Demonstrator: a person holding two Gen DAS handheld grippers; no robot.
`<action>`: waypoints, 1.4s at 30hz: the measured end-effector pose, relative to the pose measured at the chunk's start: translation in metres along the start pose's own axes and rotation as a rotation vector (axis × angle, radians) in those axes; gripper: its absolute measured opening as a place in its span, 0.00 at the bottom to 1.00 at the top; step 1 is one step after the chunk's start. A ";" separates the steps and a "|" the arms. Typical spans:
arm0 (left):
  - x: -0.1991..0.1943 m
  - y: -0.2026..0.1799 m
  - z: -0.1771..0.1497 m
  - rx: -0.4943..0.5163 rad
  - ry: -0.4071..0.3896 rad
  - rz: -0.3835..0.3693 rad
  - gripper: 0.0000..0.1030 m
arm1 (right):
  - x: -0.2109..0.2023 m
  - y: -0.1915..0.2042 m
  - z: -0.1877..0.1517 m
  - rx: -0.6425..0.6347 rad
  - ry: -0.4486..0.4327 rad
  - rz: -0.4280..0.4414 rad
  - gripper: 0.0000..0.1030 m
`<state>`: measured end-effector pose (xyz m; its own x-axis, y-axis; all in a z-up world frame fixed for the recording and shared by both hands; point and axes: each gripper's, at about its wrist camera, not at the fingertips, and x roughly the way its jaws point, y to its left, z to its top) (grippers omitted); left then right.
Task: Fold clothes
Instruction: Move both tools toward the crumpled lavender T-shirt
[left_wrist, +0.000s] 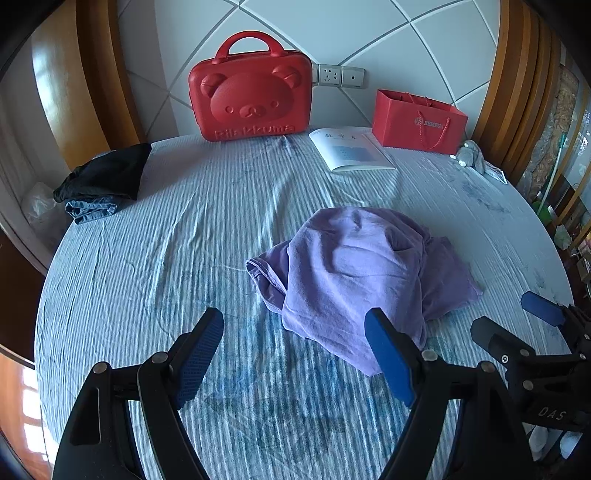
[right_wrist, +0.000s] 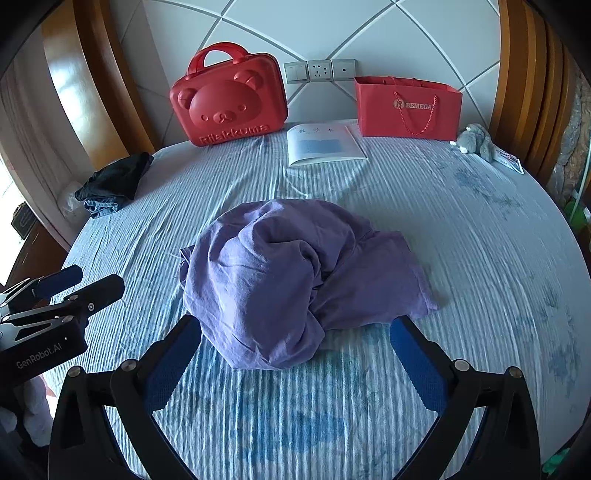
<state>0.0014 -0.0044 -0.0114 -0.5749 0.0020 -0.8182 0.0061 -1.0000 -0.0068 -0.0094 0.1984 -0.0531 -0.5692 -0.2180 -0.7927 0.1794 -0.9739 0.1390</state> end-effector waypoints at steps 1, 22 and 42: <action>0.000 0.000 0.000 0.000 0.001 -0.001 0.77 | 0.000 0.000 0.000 0.000 0.002 0.000 1.00; 0.008 -0.002 0.001 0.009 0.017 -0.011 0.77 | 0.006 0.000 0.002 -0.003 0.025 -0.007 1.00; 0.040 0.010 0.008 0.004 0.057 -0.025 0.77 | 0.024 -0.016 0.016 0.014 0.042 -0.019 1.00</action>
<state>-0.0284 -0.0141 -0.0396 -0.5271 0.0278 -0.8493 -0.0113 -0.9996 -0.0257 -0.0392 0.2075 -0.0649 -0.5381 -0.1967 -0.8196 0.1571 -0.9788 0.1318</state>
